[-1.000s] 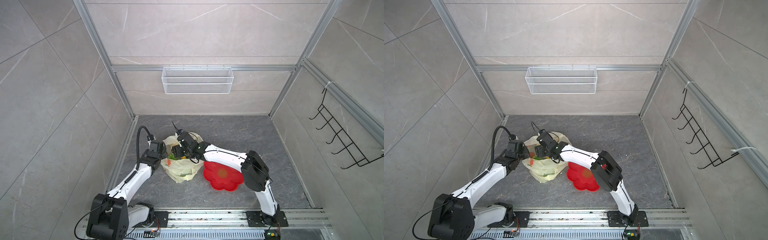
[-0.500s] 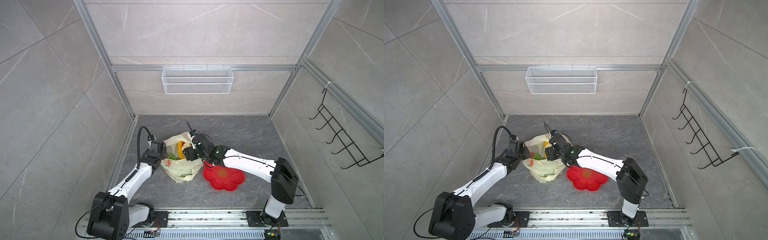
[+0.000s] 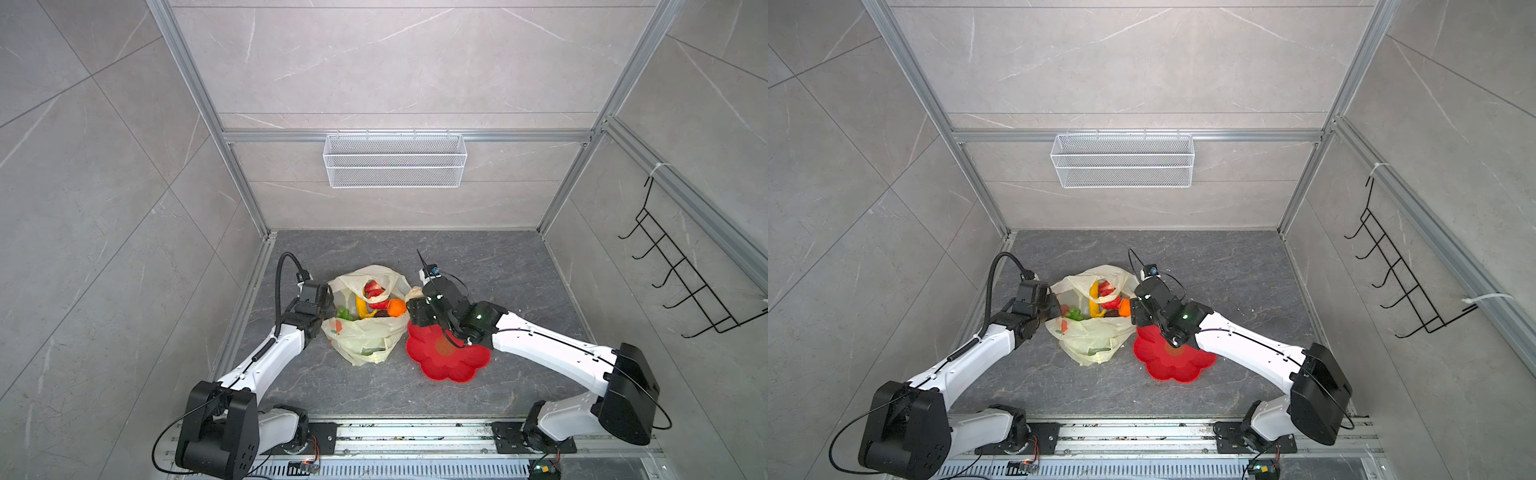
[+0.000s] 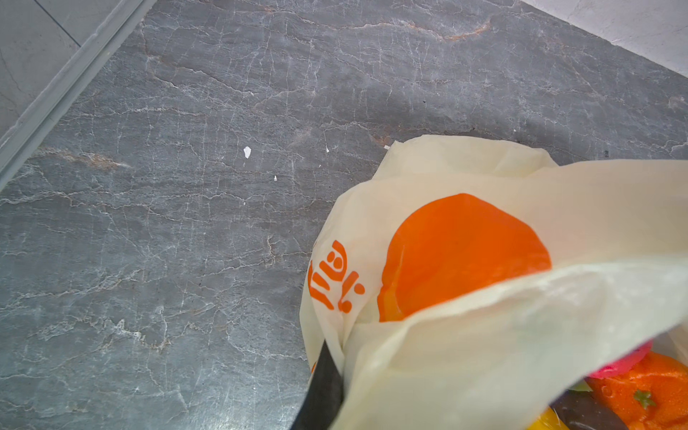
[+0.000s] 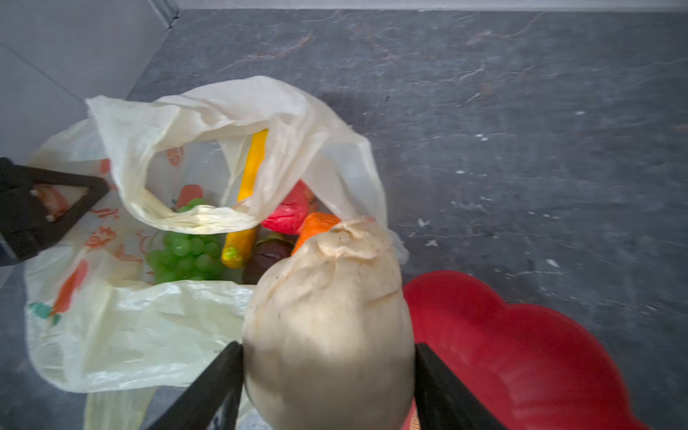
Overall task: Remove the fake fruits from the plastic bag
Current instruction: 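Lift the cream pear out with the right gripper over the red plate, then lower the cream pear into the red plate and open the right gripper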
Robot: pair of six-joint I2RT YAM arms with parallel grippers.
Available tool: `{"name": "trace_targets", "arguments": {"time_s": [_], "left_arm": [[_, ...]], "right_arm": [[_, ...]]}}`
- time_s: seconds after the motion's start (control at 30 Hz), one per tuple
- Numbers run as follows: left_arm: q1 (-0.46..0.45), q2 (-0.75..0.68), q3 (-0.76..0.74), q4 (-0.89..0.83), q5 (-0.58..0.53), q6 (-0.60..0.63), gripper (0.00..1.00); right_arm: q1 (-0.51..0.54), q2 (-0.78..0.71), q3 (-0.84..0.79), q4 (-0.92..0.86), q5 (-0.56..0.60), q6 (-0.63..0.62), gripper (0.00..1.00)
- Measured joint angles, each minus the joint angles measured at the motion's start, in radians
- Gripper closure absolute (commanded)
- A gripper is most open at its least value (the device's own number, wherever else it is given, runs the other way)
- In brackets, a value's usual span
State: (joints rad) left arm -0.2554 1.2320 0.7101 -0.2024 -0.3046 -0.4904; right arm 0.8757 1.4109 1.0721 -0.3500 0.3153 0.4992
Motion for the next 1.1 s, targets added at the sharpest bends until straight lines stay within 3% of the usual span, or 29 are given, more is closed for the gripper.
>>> {"name": "trace_targets", "arguments": {"time_s": [0.23,0.47,0.87,1.1], "left_arm": [[0.0,0.002,0.0,0.001,-0.001,0.0,1.0],[0.0,0.014,0.0,0.002,0.0,0.0,1.0],[0.0,0.018,0.0,0.002,0.002,0.0,1.0],[0.0,0.04,0.012,0.001,0.01,0.0,1.0]], "right_arm": [[0.011,-0.055,-0.152,-0.053,0.151,0.051,0.29],[0.026,-0.032,-0.274,-0.031,0.224,0.126,0.28],[0.026,0.13,-0.28,0.115,0.279,0.133,0.28],[0.026,0.162,-0.303,0.266,0.302,0.055,0.27]]}}
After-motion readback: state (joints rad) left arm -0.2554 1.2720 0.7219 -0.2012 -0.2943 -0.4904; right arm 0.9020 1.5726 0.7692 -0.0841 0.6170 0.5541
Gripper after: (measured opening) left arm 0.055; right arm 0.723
